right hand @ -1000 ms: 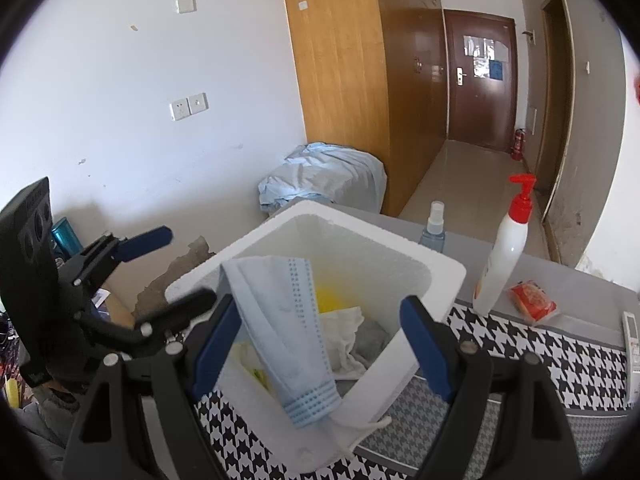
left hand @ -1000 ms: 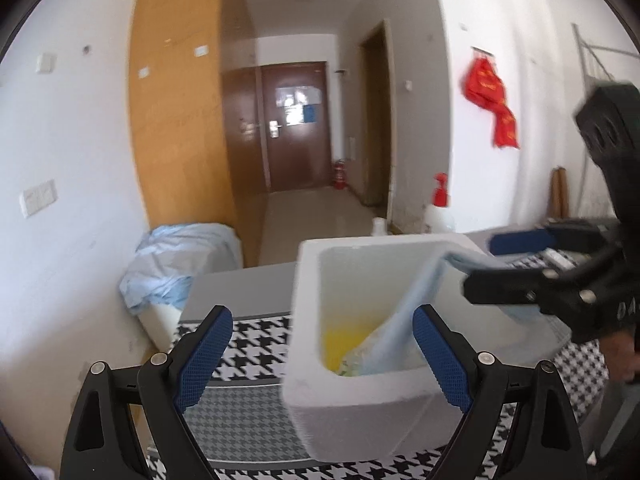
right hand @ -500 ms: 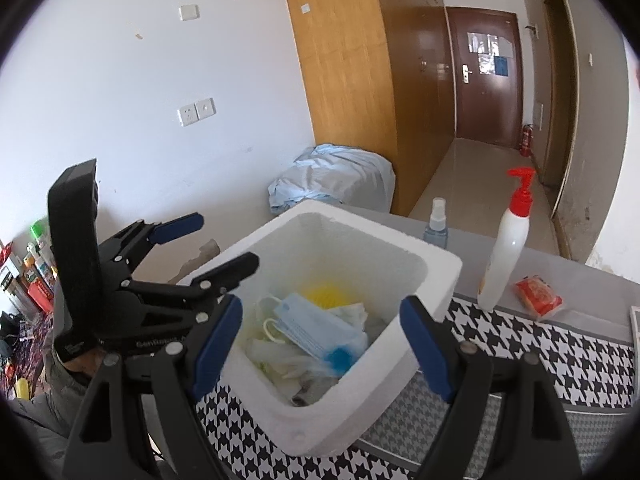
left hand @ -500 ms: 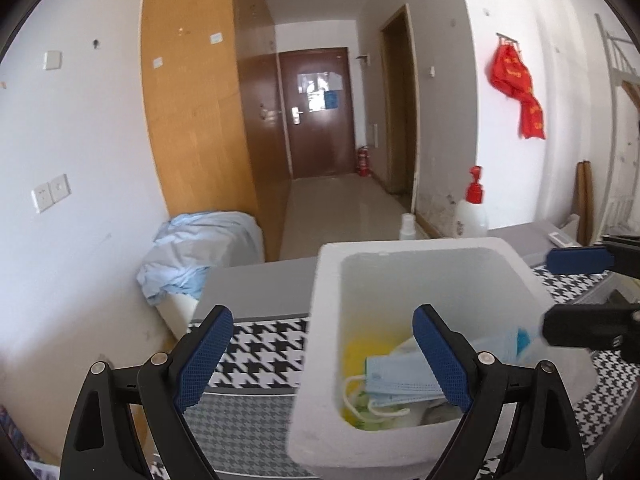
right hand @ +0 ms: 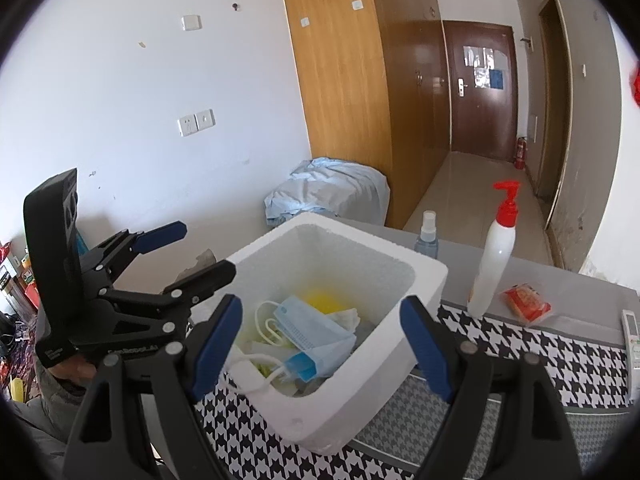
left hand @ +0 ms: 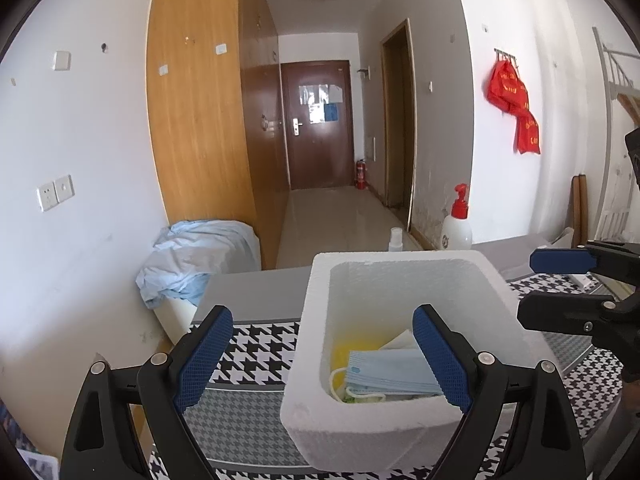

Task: Organize soft objects

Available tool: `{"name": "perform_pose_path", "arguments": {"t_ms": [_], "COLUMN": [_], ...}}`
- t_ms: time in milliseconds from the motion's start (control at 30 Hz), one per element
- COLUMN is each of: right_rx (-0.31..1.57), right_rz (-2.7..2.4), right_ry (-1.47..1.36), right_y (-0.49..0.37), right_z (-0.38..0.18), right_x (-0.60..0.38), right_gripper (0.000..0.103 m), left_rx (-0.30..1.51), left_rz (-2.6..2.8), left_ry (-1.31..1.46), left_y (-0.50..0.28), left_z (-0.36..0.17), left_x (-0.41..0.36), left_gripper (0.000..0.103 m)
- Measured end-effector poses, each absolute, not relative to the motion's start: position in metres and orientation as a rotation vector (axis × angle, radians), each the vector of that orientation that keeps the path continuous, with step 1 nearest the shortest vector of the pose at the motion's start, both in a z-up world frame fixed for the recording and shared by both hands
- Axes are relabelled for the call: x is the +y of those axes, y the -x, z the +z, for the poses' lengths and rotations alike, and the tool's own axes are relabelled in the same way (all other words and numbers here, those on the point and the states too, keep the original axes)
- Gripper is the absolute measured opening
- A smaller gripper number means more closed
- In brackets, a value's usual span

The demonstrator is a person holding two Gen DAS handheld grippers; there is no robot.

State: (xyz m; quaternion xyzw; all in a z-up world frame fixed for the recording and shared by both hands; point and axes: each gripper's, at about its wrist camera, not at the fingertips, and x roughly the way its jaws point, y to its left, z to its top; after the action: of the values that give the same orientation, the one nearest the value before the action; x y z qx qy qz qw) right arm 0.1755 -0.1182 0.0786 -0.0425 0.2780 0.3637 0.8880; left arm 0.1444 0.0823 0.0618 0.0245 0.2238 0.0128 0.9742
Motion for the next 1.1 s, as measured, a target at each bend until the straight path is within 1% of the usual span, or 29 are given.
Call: {"name": "perform_pose_path", "arguments": {"t_ms": [200, 267, 333, 433, 467, 533, 700, 967, 1100], "right_rx": [0.547, 0.537, 0.527, 0.493, 0.479, 0.456, 0.394, 0.318, 0.312], "right_rz": [0.751, 0.749, 0.743, 0.731, 0.727, 0.724, 0.72, 0.651, 0.64], "right_ry": [0.079, 0.076, 0.073, 0.067, 0.065, 0.064, 0.056, 0.065, 0.064], "right_y": [-0.161, -0.155, -0.15, -0.14, -0.135, -0.129, -0.112, -0.093, -0.086], "right_z": [0.085, 0.087, 0.089, 0.092, 0.094, 0.095, 0.099, 0.101, 0.1], "right_x": [-0.129, -0.134, -0.138, -0.145, -0.147, -0.151, -0.159, -0.163, -0.167], "right_gripper": [0.085, 0.085, 0.087, 0.088, 0.089, 0.096, 0.102, 0.102, 0.102], "left_rx": [0.429, 0.419, 0.409, 0.391, 0.387, 0.378, 0.378, 0.331, 0.315], "left_rz": [0.029, 0.031, 0.03, 0.036, 0.04, 0.045, 0.041, 0.067, 0.08], "left_ry": [-0.05, -0.042, -0.041, -0.04, -0.035, -0.024, -0.007, -0.007, -0.001], "left_y": [-0.13, -0.124, -0.118, -0.107, -0.104, -0.098, -0.085, -0.062, -0.053], "left_z": [0.07, 0.073, 0.075, 0.078, 0.079, 0.081, 0.08, 0.082, 0.082], "left_x": [0.076, 0.074, 0.071, 0.066, 0.065, 0.064, 0.057, 0.048, 0.044], "left_gripper": [0.093, 0.094, 0.098, 0.098, 0.099, 0.102, 0.102, 0.102, 0.102]}}
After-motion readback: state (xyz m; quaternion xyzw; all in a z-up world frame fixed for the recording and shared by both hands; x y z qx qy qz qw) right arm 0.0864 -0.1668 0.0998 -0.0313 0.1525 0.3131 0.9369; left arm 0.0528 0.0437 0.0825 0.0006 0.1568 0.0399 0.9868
